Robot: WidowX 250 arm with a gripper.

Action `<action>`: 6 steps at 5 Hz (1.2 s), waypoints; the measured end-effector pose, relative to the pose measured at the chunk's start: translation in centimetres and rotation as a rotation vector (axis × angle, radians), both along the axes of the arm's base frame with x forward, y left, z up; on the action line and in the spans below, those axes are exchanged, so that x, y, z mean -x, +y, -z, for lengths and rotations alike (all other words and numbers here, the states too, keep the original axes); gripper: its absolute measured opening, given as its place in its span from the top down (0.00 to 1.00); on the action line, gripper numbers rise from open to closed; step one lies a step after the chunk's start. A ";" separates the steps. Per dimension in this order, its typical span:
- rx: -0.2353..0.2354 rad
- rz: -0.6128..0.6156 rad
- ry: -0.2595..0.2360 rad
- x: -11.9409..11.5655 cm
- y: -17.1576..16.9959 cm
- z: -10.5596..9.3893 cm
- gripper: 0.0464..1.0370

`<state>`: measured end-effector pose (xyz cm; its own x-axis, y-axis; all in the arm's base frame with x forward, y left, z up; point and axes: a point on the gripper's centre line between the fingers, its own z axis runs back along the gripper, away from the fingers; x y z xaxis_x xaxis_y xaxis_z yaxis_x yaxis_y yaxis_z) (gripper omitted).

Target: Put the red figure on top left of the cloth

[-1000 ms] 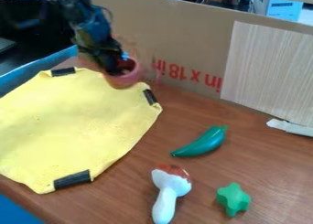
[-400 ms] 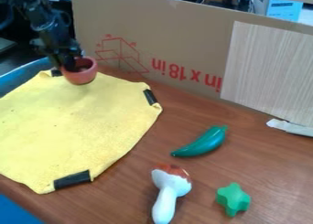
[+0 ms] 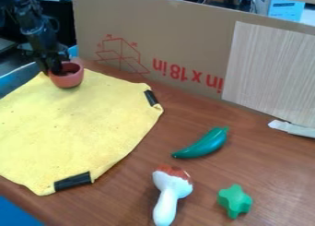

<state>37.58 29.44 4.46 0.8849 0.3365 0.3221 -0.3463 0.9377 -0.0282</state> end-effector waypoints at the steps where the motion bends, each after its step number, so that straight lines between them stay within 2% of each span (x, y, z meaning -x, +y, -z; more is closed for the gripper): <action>1: -0.022 -0.009 0.027 0.3 0.4 0.1 0.60; 2: -0.062 0.059 0.041 1.1 -1.6 0.2 0.30; 3: -0.173 0.179 -0.038 0.4 -6.3 -4.4 0.06; 4: -0.183 0.370 -0.155 1.4 -11.2 -9.0 0.04; 5: -0.173 0.594 -0.163 3.7 -15.4 -10.0 0.04; 6: -0.177 0.608 -0.164 3.7 -15.6 -10.2 0.04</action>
